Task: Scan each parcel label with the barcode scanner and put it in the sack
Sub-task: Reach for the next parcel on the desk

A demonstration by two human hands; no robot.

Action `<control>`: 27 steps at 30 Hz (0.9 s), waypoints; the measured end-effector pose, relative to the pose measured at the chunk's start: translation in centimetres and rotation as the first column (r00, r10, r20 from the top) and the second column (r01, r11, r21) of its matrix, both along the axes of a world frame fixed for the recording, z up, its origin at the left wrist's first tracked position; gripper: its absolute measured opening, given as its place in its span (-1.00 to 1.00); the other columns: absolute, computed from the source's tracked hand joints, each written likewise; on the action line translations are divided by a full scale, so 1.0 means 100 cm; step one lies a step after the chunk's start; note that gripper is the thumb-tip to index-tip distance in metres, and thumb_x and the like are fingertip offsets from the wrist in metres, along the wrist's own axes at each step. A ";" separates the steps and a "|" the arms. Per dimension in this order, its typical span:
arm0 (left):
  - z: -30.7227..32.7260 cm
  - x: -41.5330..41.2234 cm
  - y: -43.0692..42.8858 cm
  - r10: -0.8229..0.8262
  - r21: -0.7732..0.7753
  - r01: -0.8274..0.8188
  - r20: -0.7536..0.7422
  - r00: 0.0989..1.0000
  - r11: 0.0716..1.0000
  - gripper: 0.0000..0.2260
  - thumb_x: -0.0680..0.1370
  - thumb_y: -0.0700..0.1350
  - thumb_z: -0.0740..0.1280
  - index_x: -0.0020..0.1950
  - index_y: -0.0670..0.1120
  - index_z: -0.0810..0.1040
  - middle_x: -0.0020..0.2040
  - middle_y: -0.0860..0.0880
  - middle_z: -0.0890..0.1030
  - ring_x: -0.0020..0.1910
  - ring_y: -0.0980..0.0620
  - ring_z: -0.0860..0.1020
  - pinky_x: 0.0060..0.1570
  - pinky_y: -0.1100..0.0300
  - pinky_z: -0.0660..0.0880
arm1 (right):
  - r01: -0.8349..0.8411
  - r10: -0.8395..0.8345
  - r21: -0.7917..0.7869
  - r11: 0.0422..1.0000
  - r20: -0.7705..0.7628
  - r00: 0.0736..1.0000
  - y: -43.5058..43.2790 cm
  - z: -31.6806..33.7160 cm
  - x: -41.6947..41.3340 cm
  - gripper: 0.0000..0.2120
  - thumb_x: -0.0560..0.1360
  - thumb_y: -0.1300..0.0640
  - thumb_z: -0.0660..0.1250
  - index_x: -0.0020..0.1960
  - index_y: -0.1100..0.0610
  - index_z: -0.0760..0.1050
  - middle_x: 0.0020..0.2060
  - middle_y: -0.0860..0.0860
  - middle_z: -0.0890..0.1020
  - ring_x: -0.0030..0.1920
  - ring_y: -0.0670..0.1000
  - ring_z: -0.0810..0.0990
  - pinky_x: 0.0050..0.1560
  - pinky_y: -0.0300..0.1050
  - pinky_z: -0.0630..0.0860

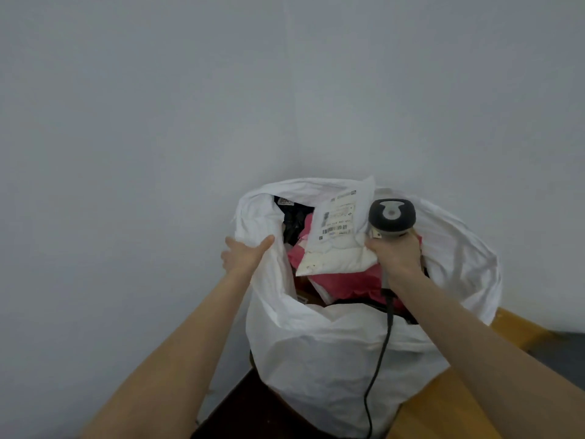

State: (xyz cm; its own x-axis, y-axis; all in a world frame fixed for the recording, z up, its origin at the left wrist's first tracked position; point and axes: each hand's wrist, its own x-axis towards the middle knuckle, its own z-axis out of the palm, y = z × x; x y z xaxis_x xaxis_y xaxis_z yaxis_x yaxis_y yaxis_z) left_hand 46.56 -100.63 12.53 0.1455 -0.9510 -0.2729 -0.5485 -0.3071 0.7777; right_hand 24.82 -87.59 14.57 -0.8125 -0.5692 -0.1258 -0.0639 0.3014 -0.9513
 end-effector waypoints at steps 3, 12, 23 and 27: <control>-0.016 -0.002 0.009 -0.005 0.207 0.057 -0.244 0.970 0.977 -0.17 0.43 0.00 0.51 0.52 -0.19 0.11 0.45 -0.21 0.31 0.32 -0.22 0.40 0.12 -0.14 0.43 | -0.020 0.025 0.067 0.998 -0.065 0.998 -0.003 -0.004 0.003 -0.56 0.44 0.12 0.48 0.25 0.23 0.48 0.18 0.18 0.59 0.24 0.19 0.52 0.14 -0.03 0.43; 0.018 0.064 -0.007 -0.063 -0.329 -0.096 -0.442 0.895 0.939 -0.67 0.51 -0.32 0.36 0.28 -0.23 0.51 0.07 -0.12 0.60 -0.03 -0.07 0.59 -0.02 0.05 0.54 | -0.431 0.455 0.278 0.859 -0.029 0.890 -0.055 -0.034 0.064 -0.63 0.39 0.20 0.44 0.17 0.19 0.48 0.06 0.14 0.61 0.13 0.17 0.56 0.14 0.07 0.54; 0.002 0.066 -0.013 0.001 -0.235 0.021 0.097 0.995 0.972 -0.28 0.55 -0.10 0.33 0.57 -0.13 -0.03 0.46 -0.22 0.23 0.37 -0.23 0.36 0.30 -0.07 0.35 | -0.315 0.301 0.099 0.944 0.134 0.944 -0.056 -0.044 0.051 -0.81 0.40 0.06 0.48 -0.10 0.11 0.53 -0.18 0.17 0.68 -0.16 0.18 0.67 -0.04 0.11 0.63; 0.015 0.039 -0.009 0.079 -0.462 0.096 0.344 0.936 0.882 -0.21 0.50 -0.02 0.38 0.57 -0.13 -0.02 0.49 -0.22 0.15 0.45 -0.18 0.21 0.38 -0.08 0.20 | -0.294 0.283 0.013 0.956 0.237 0.929 -0.031 -0.024 0.032 -0.79 0.43 0.15 0.46 -0.04 0.26 0.56 -0.35 0.12 0.64 -0.41 0.01 0.58 -0.26 -0.12 0.56</control>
State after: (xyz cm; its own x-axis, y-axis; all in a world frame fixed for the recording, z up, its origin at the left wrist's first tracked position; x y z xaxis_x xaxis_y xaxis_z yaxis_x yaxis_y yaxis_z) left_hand 50.47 -101.54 14.08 0.1376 -0.9540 0.2665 -0.8069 0.0481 0.5887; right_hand 28.06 -90.68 12.19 -0.5597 -0.7636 -0.3221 0.0638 0.3478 -0.9354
